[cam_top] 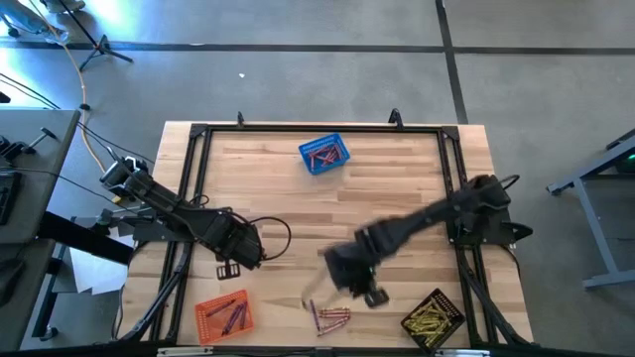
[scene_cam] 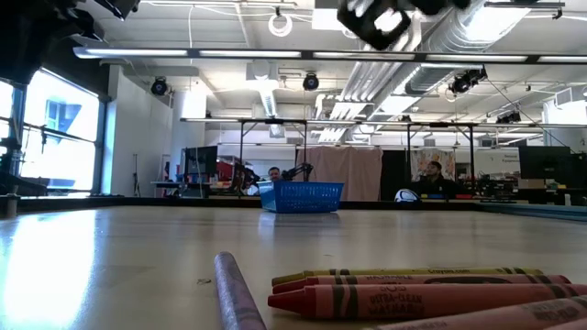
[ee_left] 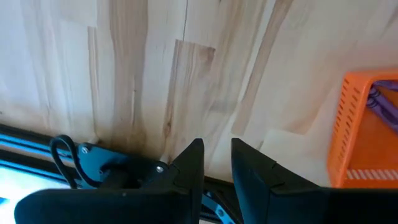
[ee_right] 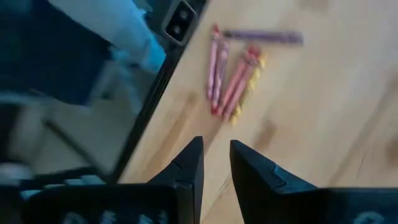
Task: Sort crayons
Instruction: Put the yellow crayon into the black bin
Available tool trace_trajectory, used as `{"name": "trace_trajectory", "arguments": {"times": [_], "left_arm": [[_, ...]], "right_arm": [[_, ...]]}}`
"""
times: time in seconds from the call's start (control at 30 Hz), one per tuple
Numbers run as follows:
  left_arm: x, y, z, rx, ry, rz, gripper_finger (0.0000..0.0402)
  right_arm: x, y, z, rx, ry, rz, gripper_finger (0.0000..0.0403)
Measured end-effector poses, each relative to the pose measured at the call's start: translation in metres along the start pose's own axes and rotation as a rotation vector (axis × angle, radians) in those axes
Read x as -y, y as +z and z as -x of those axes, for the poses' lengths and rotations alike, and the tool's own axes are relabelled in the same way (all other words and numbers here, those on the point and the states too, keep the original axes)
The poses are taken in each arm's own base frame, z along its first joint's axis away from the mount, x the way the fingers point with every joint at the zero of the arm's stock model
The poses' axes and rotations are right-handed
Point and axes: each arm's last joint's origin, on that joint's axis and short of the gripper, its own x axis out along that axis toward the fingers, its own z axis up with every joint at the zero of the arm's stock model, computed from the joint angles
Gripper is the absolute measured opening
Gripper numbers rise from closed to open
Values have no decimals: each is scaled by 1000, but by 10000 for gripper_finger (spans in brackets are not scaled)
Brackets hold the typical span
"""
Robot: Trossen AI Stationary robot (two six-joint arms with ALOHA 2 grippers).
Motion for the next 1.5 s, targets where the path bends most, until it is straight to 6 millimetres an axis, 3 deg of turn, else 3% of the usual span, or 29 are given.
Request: {"name": "trace_trajectory", "arguments": {"times": [0.1,0.23,0.4,0.7,0.9,1.2,1.5], "left_arm": [[0,0,0,7,4,-33,67],[0,1,0,20,9,-68,67],[1,2,0,33,5,-94,67],[13,-9,1,37,14,-145,67],[17,-16,1,24,31,-131,67],[18,-18,1,25,32,-136,67],[20,-18,1,30,27,-139,67]], "right_arm": [[-30,9,-21,71,-150,192,60],[-47,23,-48,214,-301,235,60],[-40,28,-78,252,-291,137,60],[-20,24,-104,186,-305,75,60],[-10,15,-124,80,-278,173,60],[0,4,-142,-33,-319,210,60],[3,4,-143,-36,-329,206,60]]}}
